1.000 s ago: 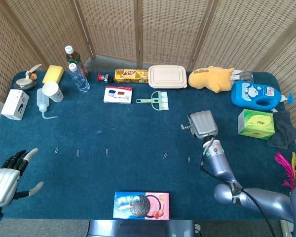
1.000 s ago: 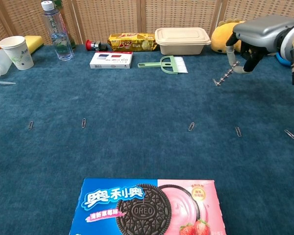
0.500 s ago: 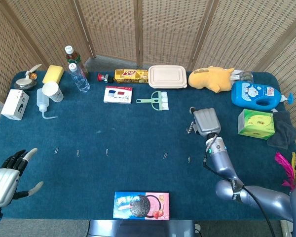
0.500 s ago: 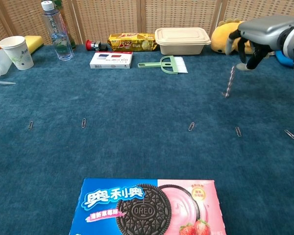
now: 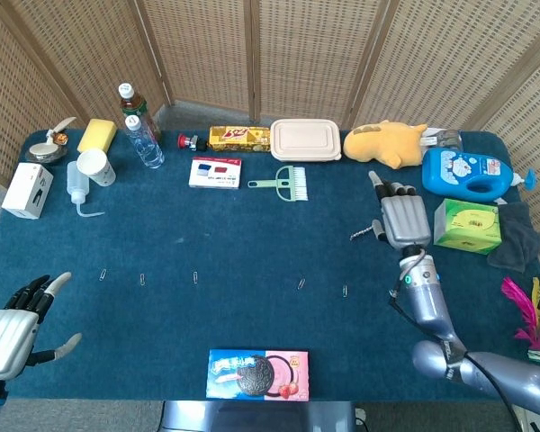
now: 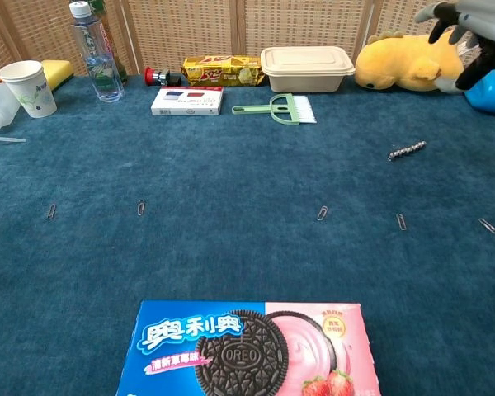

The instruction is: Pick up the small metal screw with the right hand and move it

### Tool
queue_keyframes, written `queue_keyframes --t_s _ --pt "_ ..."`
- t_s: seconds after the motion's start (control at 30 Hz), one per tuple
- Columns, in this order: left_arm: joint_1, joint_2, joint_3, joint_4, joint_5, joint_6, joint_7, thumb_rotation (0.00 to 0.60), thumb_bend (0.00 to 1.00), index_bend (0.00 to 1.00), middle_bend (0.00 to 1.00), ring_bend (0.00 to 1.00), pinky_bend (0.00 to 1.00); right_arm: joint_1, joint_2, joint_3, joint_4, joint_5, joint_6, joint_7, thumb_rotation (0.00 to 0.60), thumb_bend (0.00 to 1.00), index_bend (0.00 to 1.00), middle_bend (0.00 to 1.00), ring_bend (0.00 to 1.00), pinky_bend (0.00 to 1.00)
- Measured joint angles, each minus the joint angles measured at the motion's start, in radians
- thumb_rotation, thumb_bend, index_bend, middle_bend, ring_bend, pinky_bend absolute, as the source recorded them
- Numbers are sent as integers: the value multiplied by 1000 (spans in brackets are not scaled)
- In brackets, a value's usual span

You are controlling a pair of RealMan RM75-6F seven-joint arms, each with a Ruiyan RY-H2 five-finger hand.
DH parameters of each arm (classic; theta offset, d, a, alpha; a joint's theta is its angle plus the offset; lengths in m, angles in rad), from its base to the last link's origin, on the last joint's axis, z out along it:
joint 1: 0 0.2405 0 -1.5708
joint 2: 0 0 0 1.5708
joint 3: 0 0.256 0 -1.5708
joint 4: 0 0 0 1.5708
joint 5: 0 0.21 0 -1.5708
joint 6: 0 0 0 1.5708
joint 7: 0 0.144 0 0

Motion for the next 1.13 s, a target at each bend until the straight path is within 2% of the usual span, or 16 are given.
queue_keyframes --t_s 0.13,0.33,0.43,0.87,1.13 --pt "4 -2 6 8 -7 -8 1 460 390 58 174 102 158 -69 26 -18 -65 -50 68 58 600 407 90 226 189 211" --pt "16 -10 13 11 -12 -3 19 459 390 67 174 102 158 -217 71 -104 -193 -155 221 89 600 407 130 235 189 184" --pt "25 -13 20 11 -11 2 31 459 390 67 174 102 158 -283 79 -140 -226 -201 280 109 600 406 181 258 188 182" --pt "69 -51 35 30 -16 35 88 460 390 85 174 102 158 -490 14 -236 -175 -342 456 179 600 407 234 289 189 179" --pt "74 -66 23 3 -1 53 145 459 390 85 174 102 158 -558 15 -262 -168 -414 475 216 600 407 245 289 189 179"
